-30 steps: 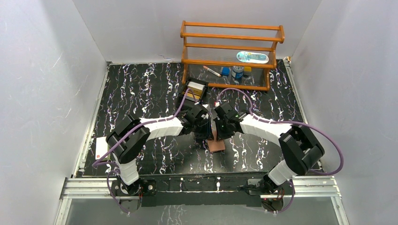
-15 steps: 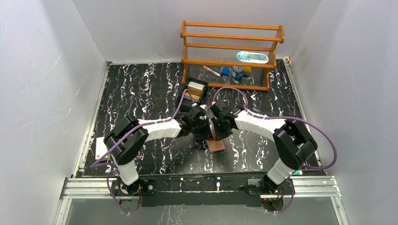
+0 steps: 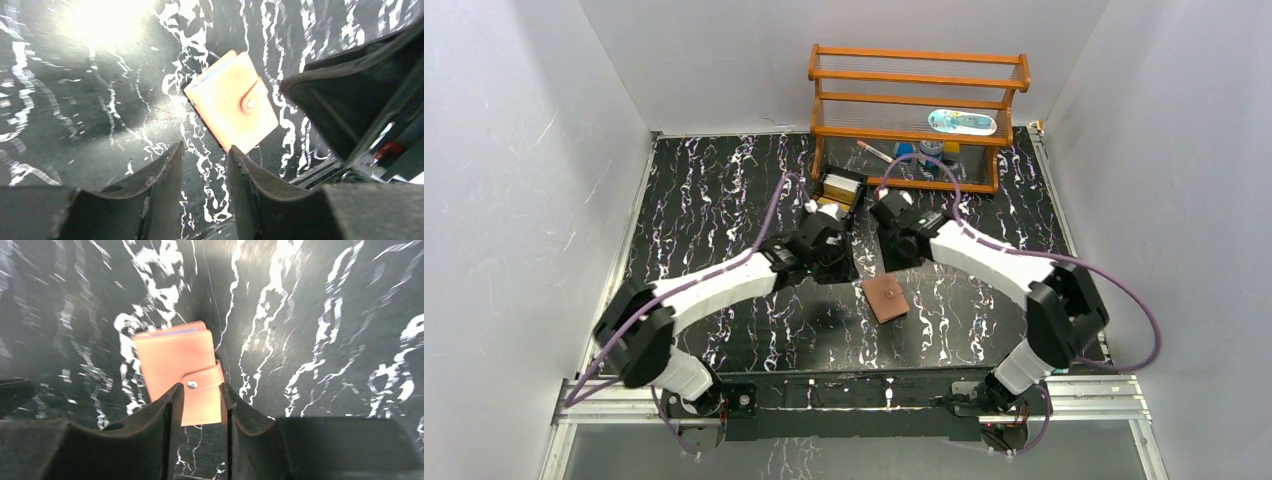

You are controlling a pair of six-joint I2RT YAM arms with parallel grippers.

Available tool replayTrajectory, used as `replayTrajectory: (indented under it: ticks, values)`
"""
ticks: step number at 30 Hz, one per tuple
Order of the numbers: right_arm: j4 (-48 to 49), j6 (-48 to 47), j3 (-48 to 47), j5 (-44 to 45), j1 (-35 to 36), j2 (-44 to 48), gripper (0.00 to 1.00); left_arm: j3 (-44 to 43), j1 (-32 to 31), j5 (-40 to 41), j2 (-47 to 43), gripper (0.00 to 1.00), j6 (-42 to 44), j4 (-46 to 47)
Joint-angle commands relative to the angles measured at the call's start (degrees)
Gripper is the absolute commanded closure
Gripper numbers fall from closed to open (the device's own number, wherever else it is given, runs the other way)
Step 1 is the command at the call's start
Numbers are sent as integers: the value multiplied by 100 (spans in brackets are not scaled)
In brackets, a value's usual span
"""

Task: Put the credit cards into the card holder
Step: Close the card holder at the center of the board, then reset both arms

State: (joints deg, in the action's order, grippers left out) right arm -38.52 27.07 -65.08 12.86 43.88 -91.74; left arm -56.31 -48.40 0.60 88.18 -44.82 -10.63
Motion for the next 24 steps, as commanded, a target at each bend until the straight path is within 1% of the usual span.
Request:
replayTrajectory:
  ticks: [1, 2, 3, 4, 5, 6, 7, 9, 10, 14, 20, 24]
  values:
    - [-347, -138, -845, 759, -34, 1102, 55, -530, 87, 850, -1300, 57, 555, -1055]
    - [-341, -165, -888, 749, -37, 1303, 49, -631, 86, 941, -1521, 51, 670, -1236]
    - [-347, -159, -925, 734, -34, 1503, 44, -724, 90, 1027, -1745, 48, 776, -1377]
    - [-353, -128, -949, 711, -37, 1690, 40, -810, 86, 1136, -1956, 40, 868, -1529]
    - [-326, -85, -953, 678, -32, 1878, 37, -889, 93, 1168, -2186, 23, 935, -1661]
    - [-278, -53, -923, 629, -37, 2077, 33, -962, 94, 1164, -2372, 4, 1029, -1759]
    - [-230, 0, -875, 571, -29, 2279, 25, -1027, 94, 1126, -2570, 2, 1117, -1840]
    - [-152, 93, -758, 465, -32, 2647, 4, -1117, 103, 948, -2980, 1, 1331, -1928]
    - [-147, 161, -708, 448, -31, 2806, 2, -1133, 103, 803, -3138, 1, 1455, -1932]
    - [-138, 496, -412, 547, -36, 3476, 2, -1132, 104, 456, -3711, 1, 1652, -1906]
    - [-161, 1038, 136, 1079, -31, 4416, 2, -730, 106, 640, -4431, 1, 1352, -1994]
    - [-156, 1256, 215, 1078, -36, 4700, 1, -394, 108, 838, -4812, 1, 1052, -1979]
